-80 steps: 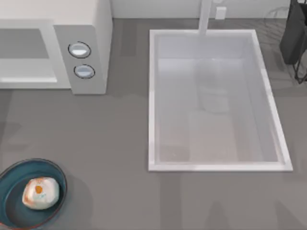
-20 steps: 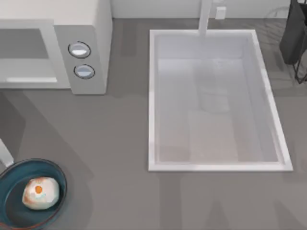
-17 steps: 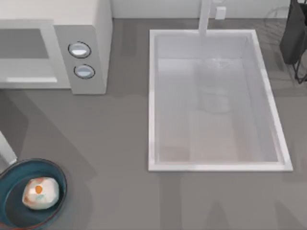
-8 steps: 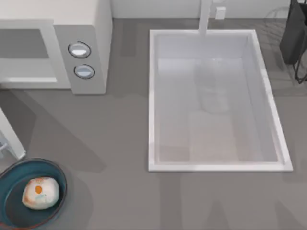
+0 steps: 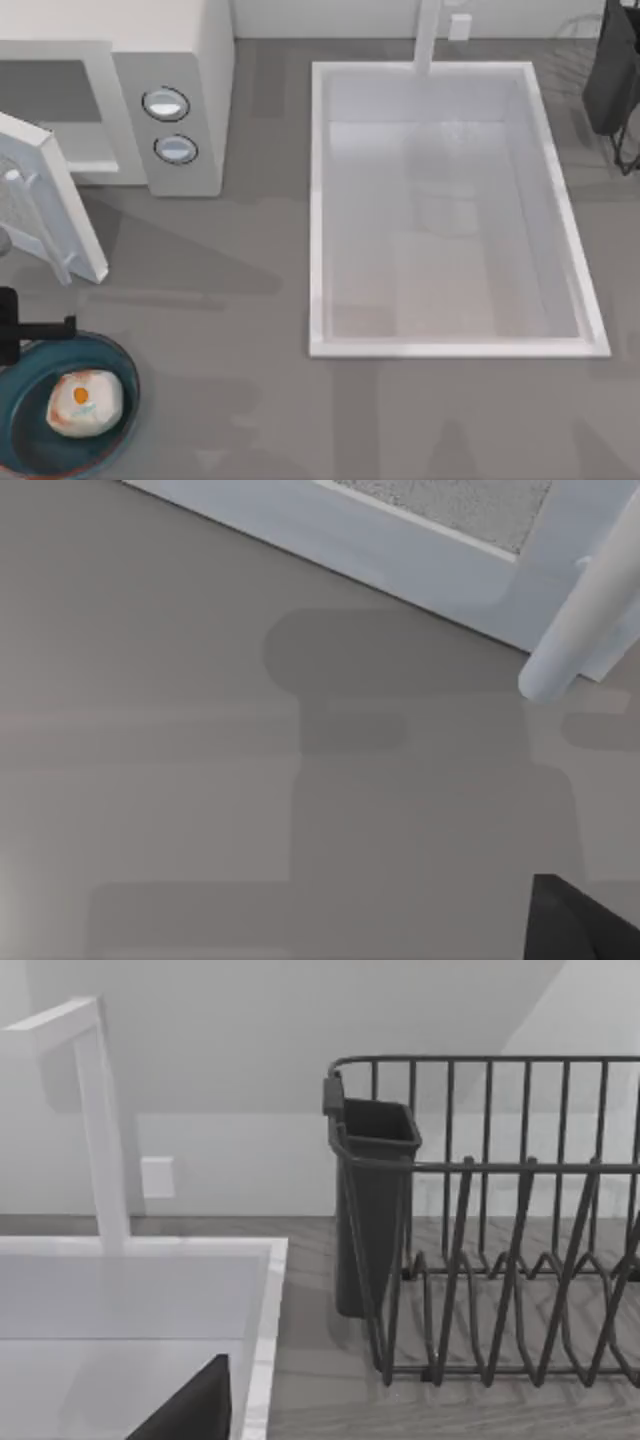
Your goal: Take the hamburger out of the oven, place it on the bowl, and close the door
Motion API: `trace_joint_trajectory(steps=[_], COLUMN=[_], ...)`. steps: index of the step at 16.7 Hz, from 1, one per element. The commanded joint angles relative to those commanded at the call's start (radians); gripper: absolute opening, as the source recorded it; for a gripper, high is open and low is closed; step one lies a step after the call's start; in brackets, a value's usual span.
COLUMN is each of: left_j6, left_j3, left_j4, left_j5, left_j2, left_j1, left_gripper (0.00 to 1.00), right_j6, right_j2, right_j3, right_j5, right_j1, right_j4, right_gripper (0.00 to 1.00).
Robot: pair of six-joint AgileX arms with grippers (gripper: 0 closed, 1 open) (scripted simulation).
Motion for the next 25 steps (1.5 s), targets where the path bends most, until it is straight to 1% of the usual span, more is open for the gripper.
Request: trace_joint_trajectory(steps=[2,7,10,15,17,25], left_j6=[-0.021,-0.020,-0.021,-0.021,-0.021,-0.021], left_j3=[-0.006,0.010,0.075,0.226,0.273,0.310], left_j4=[0.001,0.008,0.053,0.160,0.195,0.210], left_j5=[-0.020,-0.016,-0.016,-0.018,-0.019,-0.020], left_j2=[-0.011,0.009,0.113,0.400,0.474,0.518], left_j1=[-0.022,-0.018,-0.021,-0.026,-0.028,-0.026], left_gripper=[0.00,0.00,0.00,0.00,0.00,0.00], right_j6=[0.000,0.000,0.000,0.000,0.000,0.000], right_j2=[0.000,0.000,0.000,0.000,0.000,0.000], right_j3=[0.000,0.000,0.000,0.000,0.000,0.000], right_j5=[0.000,0.000,0.000,0.000,0.000,0.000], right_j1=[0.000,0.000,0.000,0.000,0.000,0.000], right_j4=[0.000,0.000,0.000,0.000,0.000,0.000], right_gripper=[1.00,1.00,1.00,1.00,1.00,1.00])
